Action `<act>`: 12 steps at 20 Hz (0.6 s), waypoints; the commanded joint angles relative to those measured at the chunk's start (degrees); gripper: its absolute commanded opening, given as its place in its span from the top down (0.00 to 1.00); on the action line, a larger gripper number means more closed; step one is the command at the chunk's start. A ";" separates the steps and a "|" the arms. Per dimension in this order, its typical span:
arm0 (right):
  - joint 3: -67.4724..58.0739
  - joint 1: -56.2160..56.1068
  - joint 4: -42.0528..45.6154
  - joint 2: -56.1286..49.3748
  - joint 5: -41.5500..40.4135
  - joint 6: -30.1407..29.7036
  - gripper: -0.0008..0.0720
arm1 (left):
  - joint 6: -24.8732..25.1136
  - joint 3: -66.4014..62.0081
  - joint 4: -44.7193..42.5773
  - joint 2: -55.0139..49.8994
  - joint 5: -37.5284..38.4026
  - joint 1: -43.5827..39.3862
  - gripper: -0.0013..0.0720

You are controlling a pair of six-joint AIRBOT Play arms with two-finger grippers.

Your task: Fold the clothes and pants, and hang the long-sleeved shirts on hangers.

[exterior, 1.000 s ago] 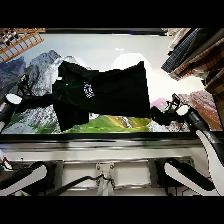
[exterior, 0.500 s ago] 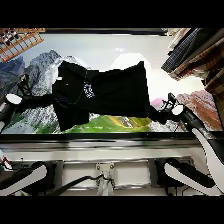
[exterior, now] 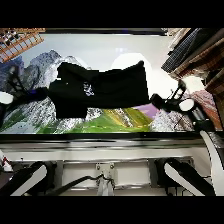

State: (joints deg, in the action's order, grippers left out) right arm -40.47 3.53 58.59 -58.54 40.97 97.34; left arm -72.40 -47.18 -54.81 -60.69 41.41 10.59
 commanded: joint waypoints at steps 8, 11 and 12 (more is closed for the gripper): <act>-42.91 -0.07 -0.81 9.62 1.90 -1.07 0.96 | 4.31 -30.16 6.25 17.84 -5.86 -4.44 0.97; -54.07 -0.07 1.97 9.84 7.58 -1.05 0.96 | 4.33 -37.46 3.69 20.70 -5.84 -4.42 0.97; -56.89 -0.07 2.78 10.25 9.68 -1.05 0.96 | 4.33 -39.12 2.38 22.05 -5.84 -4.42 0.97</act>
State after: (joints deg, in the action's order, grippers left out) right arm -87.42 3.51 59.02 -48.97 45.43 96.29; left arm -68.71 -79.68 -49.87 -41.78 36.05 6.46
